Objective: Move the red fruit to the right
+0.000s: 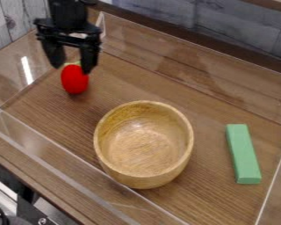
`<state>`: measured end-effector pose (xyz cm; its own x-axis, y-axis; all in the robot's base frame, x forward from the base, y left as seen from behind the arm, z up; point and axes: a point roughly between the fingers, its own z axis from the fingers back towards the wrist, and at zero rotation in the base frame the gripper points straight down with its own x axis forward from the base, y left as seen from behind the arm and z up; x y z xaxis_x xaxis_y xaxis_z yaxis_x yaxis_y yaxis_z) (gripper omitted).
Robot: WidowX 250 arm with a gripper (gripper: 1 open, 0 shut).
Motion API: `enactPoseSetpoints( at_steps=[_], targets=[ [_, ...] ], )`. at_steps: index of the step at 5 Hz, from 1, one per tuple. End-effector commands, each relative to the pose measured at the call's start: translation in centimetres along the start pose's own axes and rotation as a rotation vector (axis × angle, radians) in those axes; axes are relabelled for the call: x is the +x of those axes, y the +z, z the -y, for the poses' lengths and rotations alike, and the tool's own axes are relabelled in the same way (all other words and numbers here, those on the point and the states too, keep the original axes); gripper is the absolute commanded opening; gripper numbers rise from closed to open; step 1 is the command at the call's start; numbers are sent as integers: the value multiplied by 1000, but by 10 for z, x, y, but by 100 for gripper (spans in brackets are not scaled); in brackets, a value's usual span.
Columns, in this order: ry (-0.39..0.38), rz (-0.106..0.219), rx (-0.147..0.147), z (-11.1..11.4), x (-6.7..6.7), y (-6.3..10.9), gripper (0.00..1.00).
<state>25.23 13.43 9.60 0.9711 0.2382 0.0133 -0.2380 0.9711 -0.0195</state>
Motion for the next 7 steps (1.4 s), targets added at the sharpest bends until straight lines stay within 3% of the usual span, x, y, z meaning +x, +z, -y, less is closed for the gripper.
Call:
enactPoseSetpoints(
  at_steps=[1, 4, 7],
  targets=[
    [17, 52, 7, -5, 11, -3, 100],
    [97, 74, 20, -13, 27, -26, 100],
    [142, 82, 28, -26, 43, -36, 100]
  ],
)
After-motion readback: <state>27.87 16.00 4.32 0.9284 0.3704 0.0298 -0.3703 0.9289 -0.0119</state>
